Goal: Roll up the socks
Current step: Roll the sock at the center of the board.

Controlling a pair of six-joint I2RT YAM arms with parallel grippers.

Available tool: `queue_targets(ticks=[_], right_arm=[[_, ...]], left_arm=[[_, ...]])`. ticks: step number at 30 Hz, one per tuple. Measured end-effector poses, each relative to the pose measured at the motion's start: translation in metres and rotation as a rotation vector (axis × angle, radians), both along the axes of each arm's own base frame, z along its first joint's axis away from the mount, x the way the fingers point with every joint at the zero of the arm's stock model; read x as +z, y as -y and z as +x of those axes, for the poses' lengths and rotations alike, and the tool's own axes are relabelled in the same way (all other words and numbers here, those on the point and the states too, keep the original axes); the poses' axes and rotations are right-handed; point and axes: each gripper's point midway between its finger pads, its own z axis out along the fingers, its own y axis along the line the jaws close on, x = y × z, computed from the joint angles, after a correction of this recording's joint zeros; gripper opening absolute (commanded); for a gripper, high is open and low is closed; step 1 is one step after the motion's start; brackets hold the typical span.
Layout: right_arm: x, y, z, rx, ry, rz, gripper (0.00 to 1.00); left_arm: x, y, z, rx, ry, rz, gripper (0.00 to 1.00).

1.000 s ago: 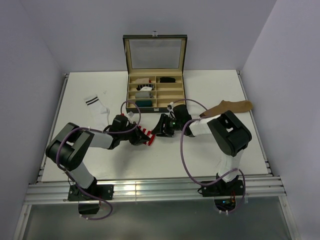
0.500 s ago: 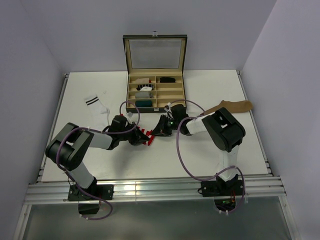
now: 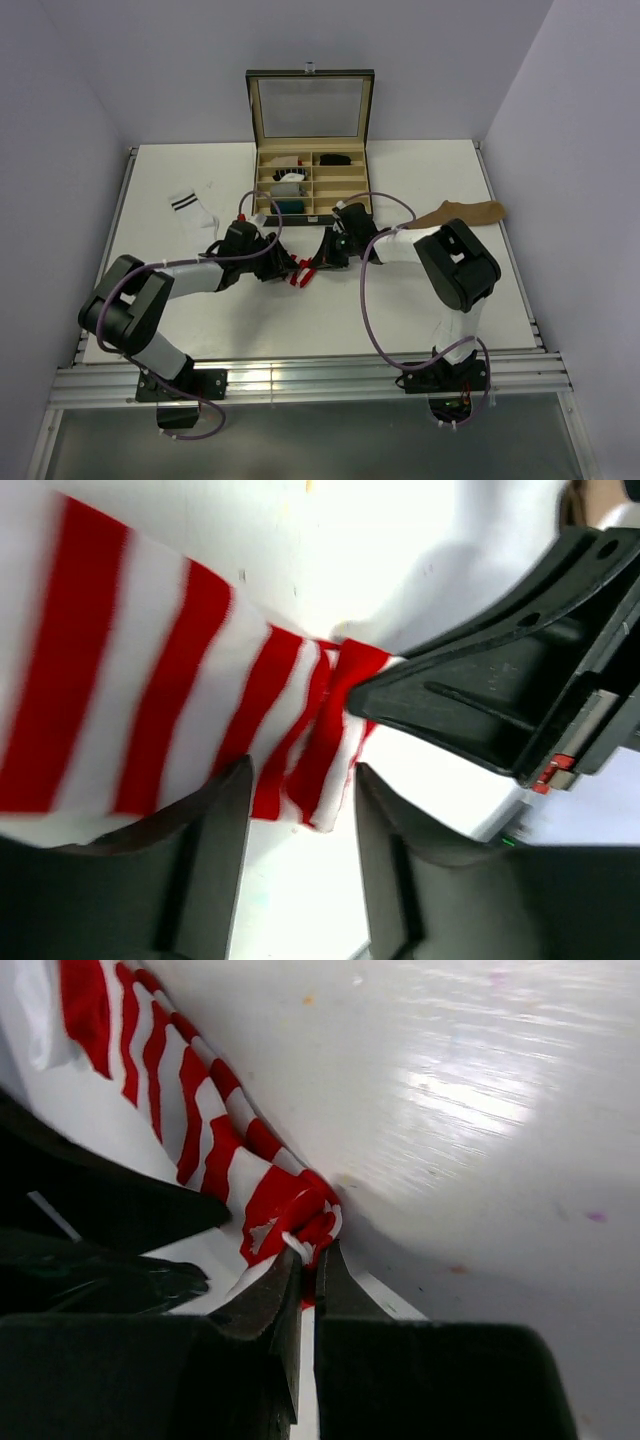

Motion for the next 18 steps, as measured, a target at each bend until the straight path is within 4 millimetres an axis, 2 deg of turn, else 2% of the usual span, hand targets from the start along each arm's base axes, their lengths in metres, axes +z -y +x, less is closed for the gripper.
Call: queue_targets(ticks=[5, 10, 14, 18], right_arm=[[0.000, 0.015, 0.005, -0.051, -0.014, -0.106, 0.00], [0.001, 0.023, 0.008, -0.086, -0.039, -0.175, 0.00], [0.002, 0.028, 0.009, -0.106, -0.062, -0.217, 0.00], [0.002, 0.032, 0.009, -0.118, -0.084, -0.249, 0.00]], left_arm=[[0.015, 0.003, 0.010, -0.035, 0.165, 0.165, 0.53], [0.030, 0.032, -0.003, -0.152, 0.366, 0.291, 0.53], [0.029, 0.046, -0.017, -0.243, 0.488, 0.394, 0.53], [0.020, 0.050, -0.017, -0.293, 0.573, 0.505, 0.51]])
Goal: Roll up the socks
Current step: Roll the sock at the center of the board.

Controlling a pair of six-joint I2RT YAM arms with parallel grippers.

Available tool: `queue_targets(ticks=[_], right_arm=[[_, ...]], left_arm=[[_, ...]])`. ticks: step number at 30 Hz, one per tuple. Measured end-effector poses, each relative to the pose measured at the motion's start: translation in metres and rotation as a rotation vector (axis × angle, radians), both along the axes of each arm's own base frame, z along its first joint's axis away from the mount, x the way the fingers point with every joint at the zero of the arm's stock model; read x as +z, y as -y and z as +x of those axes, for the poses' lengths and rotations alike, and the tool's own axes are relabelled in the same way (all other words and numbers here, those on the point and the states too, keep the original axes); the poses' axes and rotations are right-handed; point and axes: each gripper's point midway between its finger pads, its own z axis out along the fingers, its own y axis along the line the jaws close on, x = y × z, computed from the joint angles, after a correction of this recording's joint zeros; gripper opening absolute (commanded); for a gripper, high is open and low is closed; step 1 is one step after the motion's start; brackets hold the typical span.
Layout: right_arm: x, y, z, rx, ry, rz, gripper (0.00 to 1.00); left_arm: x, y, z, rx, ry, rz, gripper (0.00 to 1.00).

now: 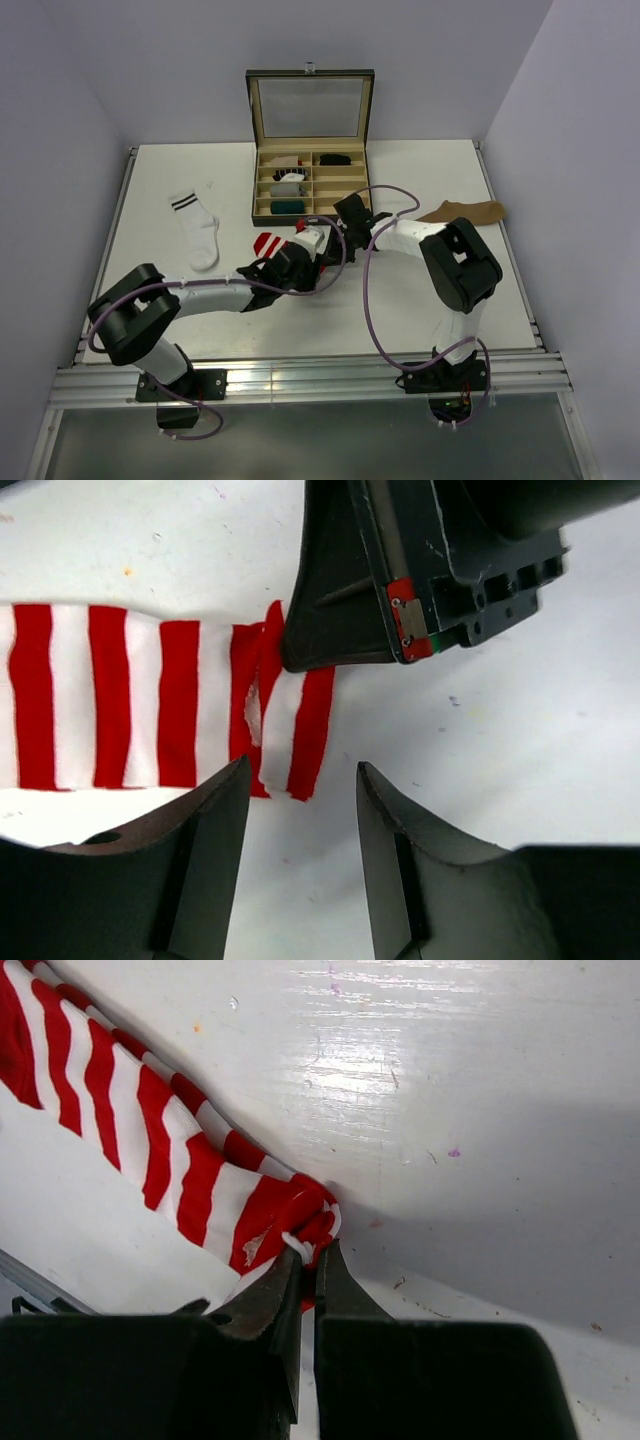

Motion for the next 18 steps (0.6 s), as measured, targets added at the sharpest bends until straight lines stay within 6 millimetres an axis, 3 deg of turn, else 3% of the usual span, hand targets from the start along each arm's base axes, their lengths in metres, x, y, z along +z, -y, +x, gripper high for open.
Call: queue_targets(ticks=[7, 18], right_arm=[[0.000, 0.001, 0.000, -0.004, -0.018, -0.013, 0.00], [0.000, -0.001, -0.001, 0.000, -0.025, -0.006, 0.00]], left_arm=[[-0.017, 0.006, -0.001, -0.042, 0.116, 0.152, 0.49], [-0.007, 0.018, -0.002, -0.066, 0.265, 0.232, 0.49]])
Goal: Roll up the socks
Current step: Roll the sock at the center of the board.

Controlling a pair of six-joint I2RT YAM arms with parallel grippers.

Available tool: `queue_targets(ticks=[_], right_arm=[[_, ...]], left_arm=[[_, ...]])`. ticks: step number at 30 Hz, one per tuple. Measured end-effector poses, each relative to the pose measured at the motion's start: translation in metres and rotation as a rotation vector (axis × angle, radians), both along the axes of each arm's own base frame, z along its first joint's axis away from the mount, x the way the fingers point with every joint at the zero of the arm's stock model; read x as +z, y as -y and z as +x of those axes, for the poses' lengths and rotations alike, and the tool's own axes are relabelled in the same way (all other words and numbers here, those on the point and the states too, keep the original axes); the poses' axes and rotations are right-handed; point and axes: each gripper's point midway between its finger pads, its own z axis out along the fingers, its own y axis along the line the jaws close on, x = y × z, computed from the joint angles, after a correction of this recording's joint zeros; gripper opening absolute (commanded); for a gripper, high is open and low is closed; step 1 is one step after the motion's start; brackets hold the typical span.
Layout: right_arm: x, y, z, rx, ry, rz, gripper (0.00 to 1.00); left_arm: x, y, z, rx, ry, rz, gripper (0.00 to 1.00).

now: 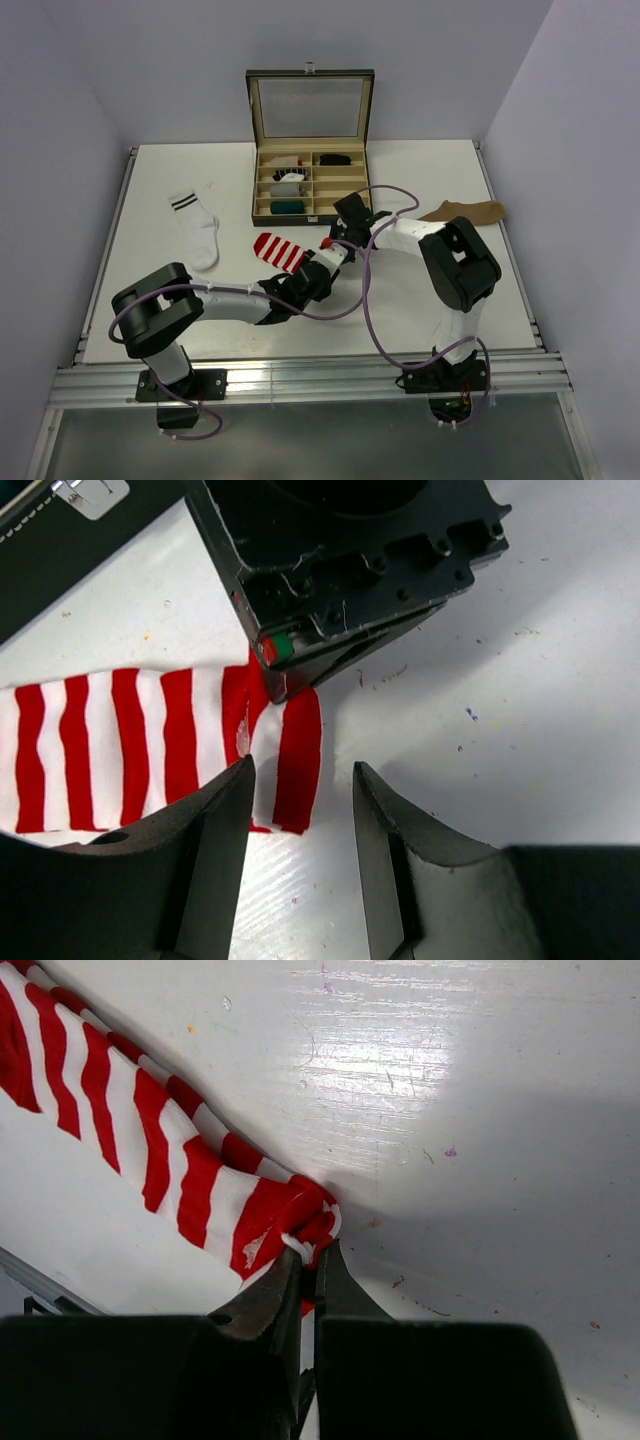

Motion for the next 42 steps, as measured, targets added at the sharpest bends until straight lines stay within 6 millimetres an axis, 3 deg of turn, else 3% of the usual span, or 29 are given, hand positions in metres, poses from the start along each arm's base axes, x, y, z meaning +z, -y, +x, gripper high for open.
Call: queue_targets(ticks=[16, 25, 29, 36, 42], right_arm=[[-0.001, -0.004, -0.002, 0.013, -0.011, 0.020, 0.00], [0.000, -0.004, -0.001, 0.013, -0.012, 0.029, 0.00], [0.000, -0.005, 0.000, 0.014, -0.003, 0.037, 0.01], [0.006, 0.001, -0.002, -0.008, 0.057, 0.087, 0.39], [0.036, 0.015, 0.003, -0.073, 0.168, 0.155, 0.59]], left_arm=[[-0.024, 0.004, 0.009, 0.039, -0.002, 0.130, 0.44], [-0.026, -0.001, 0.014, 0.100, 0.005, 0.176, 0.02], [-0.027, -0.001, 0.014, 0.107, 0.006, 0.179, 0.01], [-0.023, -0.002, 0.013, 0.075, -0.060, 0.122, 0.01], [-0.009, -0.018, 0.020, 0.059, -0.235, -0.059, 0.01]])
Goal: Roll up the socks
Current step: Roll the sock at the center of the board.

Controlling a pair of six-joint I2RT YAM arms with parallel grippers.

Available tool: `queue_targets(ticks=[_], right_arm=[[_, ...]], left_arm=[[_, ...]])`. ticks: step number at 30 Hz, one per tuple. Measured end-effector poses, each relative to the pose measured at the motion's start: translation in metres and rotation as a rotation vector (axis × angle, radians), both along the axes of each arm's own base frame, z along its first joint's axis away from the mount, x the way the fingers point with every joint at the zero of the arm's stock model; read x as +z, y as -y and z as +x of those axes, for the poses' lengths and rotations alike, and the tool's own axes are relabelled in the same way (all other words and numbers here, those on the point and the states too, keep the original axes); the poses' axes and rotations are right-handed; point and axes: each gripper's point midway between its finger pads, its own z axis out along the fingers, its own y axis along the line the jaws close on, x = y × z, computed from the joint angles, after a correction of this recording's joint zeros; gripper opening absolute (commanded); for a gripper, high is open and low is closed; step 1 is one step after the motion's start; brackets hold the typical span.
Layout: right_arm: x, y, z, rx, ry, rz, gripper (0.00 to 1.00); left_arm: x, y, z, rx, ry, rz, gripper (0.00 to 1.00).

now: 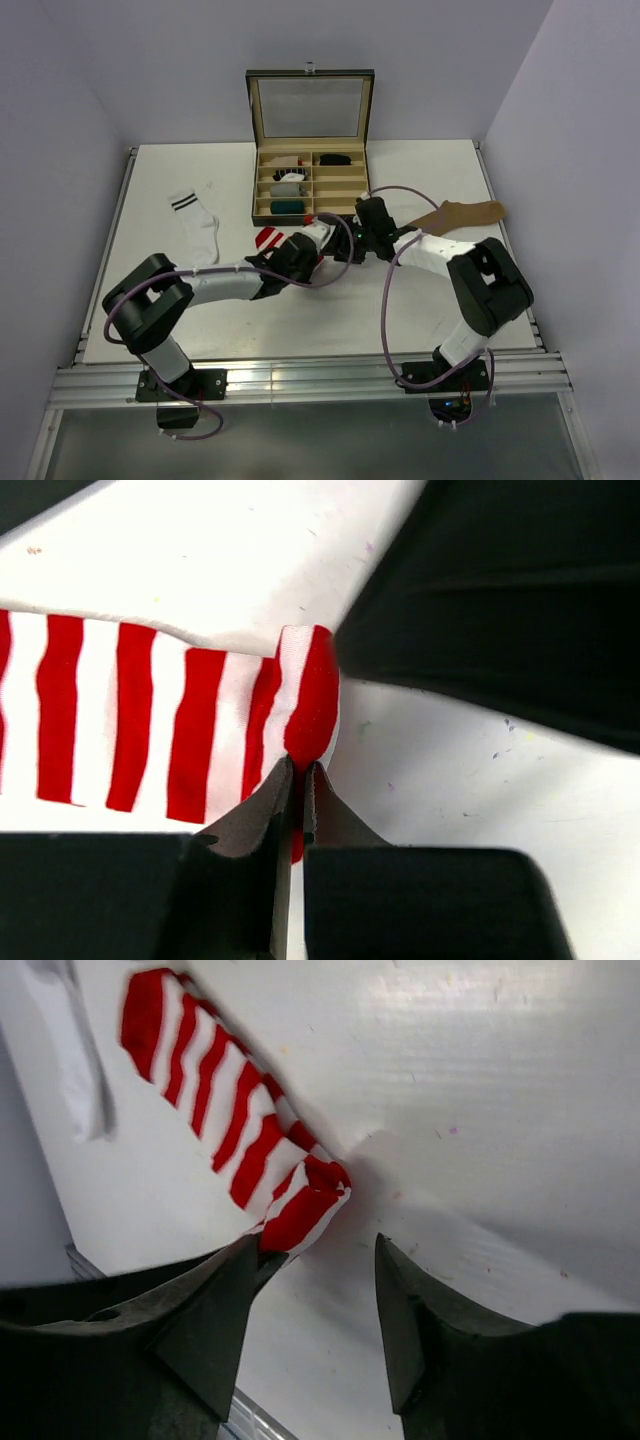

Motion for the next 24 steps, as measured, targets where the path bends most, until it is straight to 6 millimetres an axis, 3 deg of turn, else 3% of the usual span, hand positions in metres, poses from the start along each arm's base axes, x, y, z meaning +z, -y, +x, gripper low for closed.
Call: queue_targets(ticks=[7, 24], right_arm=[[0.034, 0.002, 0.018, -0.046, 0.133, 0.057, 0.61], [0.012, -0.016, 0.004, 0.015, 0.093, 0.072, 0.61]], left_arm=[[0.001, -0.013, 0.007, 0.051, -0.196, -0.204, 0.01], [-0.009, -0.022, -0.007, 0.232, -0.569, -0.612, 0.01]])
